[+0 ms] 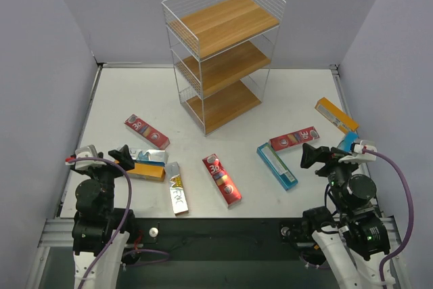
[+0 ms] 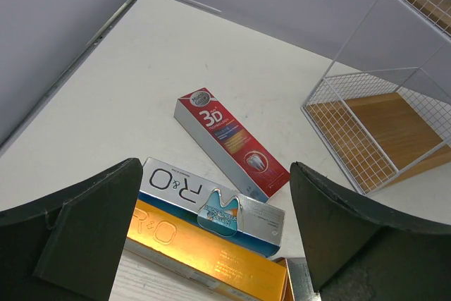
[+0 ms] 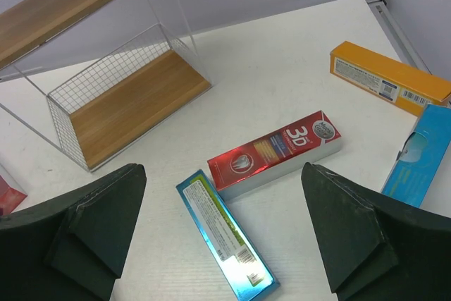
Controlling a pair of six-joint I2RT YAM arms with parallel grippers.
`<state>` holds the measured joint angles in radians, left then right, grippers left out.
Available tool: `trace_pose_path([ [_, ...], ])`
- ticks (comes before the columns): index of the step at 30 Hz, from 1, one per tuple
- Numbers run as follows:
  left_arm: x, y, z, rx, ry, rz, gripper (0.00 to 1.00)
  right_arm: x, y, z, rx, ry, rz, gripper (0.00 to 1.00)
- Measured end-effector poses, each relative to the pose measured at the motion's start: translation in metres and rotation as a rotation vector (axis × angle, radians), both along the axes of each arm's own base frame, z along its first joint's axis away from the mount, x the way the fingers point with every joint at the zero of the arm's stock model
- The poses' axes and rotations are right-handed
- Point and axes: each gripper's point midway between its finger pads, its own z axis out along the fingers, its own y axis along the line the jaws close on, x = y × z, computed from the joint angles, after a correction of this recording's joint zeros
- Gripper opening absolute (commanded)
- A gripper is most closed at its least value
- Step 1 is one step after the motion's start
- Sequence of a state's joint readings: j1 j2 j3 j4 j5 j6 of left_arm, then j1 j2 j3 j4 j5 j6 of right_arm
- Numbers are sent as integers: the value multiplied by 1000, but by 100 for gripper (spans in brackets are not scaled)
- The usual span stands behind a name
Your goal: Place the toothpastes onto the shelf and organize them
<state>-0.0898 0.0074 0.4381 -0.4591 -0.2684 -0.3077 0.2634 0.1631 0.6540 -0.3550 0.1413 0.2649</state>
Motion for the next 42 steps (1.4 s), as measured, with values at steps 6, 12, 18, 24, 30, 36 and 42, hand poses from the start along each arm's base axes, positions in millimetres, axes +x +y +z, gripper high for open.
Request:
trace_pose_path([
  [6,0,0,0,0,0,0,97,3,5,-4,11,26,15,100],
  [12,0,0,0,0,0,0,97,14,11,-26,49,141,9,100],
  [18,0,0,0,0,0,0,97,23,27,-53,79,284,50,100],
  [24,0,-1,0,0,0,-8,97,27,50,-95,103,513,120,100],
  [30,0,-2,0,0,0,-11,97,12,105,-142,-39,716,256,100],
  [36,0,-2,0,0,1,-10,97,-19,185,-163,-193,752,447,100],
  [42,0,0,-1,0,3,-2,97,-37,270,-157,-272,679,584,100],
])
